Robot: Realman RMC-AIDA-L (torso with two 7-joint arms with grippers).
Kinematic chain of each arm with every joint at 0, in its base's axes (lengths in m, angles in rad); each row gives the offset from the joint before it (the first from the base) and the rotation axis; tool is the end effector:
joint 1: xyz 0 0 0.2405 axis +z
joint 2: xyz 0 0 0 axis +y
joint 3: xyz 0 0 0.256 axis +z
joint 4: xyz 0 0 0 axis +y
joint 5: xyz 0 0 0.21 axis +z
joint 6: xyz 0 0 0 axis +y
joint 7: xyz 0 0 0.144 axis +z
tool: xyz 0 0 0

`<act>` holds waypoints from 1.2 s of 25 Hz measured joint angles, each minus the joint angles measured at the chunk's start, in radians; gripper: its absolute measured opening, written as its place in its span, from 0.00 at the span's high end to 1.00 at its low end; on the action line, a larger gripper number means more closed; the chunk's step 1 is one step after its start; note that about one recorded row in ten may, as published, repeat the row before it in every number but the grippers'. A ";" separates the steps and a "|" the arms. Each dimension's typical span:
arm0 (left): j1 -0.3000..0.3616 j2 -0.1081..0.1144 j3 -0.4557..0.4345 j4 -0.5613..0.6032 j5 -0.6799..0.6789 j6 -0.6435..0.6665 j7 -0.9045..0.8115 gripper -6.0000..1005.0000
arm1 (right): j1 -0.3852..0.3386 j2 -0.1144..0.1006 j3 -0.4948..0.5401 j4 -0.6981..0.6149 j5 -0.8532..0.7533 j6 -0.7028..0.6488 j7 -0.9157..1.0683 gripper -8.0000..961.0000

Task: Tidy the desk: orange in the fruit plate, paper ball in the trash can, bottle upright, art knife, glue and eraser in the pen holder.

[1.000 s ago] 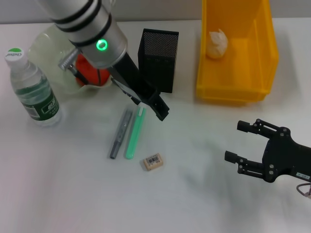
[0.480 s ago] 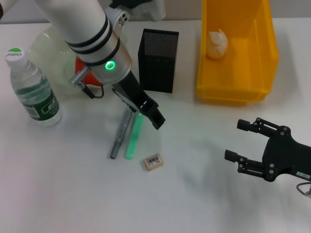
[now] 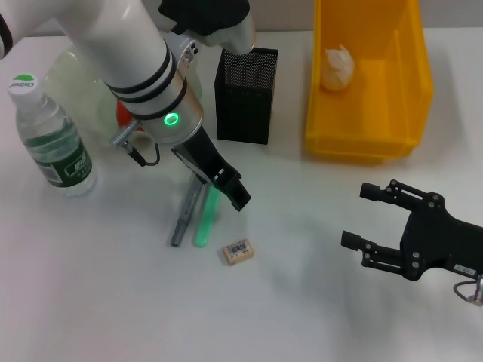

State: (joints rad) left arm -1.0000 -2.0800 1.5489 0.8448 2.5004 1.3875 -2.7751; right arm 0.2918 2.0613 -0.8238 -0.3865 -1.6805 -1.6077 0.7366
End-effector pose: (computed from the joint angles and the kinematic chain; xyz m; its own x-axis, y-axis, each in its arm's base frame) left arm -0.1263 0.3876 -0.0741 0.6566 0.6861 -0.3135 0.5713 -0.7237 -0.3873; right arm 0.3121 0.2432 -0.0273 0.7846 -0.0594 -0.6172 -0.3250 -0.8871 -0.3278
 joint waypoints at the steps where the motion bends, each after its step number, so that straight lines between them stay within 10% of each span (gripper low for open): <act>1: 0.003 0.000 0.006 -0.001 -0.005 -0.006 0.001 0.22 | 0.003 0.000 0.000 0.000 0.000 0.000 0.003 0.19; 30: 0.007 0.000 0.091 -0.047 -0.040 -0.055 0.011 0.22 | 0.004 0.000 -0.008 0.003 -0.015 0.039 0.021 0.19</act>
State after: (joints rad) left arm -0.9926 -2.0800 1.6399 0.7978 2.4607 1.3329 -2.7644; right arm 0.2960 2.0616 -0.8313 -0.3835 -1.6951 -1.5691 0.7578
